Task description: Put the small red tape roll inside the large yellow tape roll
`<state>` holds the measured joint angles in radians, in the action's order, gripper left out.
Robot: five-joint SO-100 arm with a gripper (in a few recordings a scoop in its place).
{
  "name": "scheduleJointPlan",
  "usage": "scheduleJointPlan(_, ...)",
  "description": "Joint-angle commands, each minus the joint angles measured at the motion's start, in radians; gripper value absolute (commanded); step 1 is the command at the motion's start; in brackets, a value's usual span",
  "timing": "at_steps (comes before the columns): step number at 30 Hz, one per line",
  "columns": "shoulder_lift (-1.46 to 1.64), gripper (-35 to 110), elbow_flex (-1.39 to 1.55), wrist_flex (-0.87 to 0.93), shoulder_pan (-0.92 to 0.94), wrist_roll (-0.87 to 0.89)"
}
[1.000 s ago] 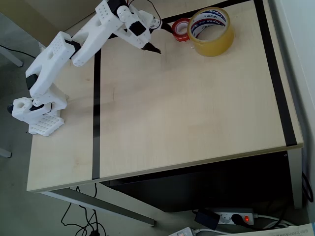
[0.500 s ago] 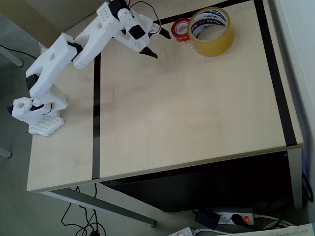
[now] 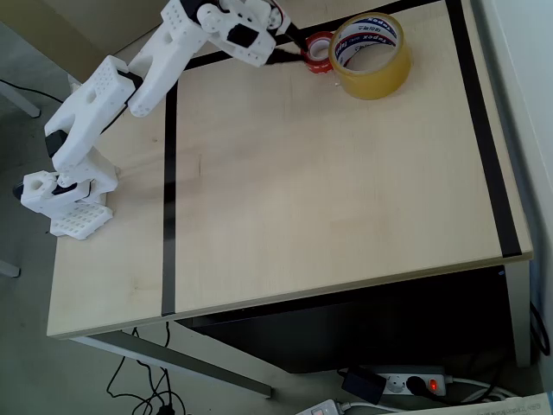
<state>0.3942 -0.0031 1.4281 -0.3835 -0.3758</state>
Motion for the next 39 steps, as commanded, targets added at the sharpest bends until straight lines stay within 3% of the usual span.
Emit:
scheduleJointPlan(1, 0.097, 0, -0.077, -0.123, -0.025, 0.025)
scheduleJointPlan(6, 0.037, 0, -0.077, -0.229, -0.031, 0.026)
scheduleJointPlan(17, -0.069, 0, -0.037, -0.252, 0.021, 0.037)
scheduleJointPlan(24, -0.107, 0, -0.021, -0.101, 0.055, 0.04)
scheduleJointPlan(33, -0.054, 0, -0.106, 0.252, 0.103, 0.031)
scheduleJointPlan(39, -0.037, 0, -0.209, 0.272, 0.115, 0.035)
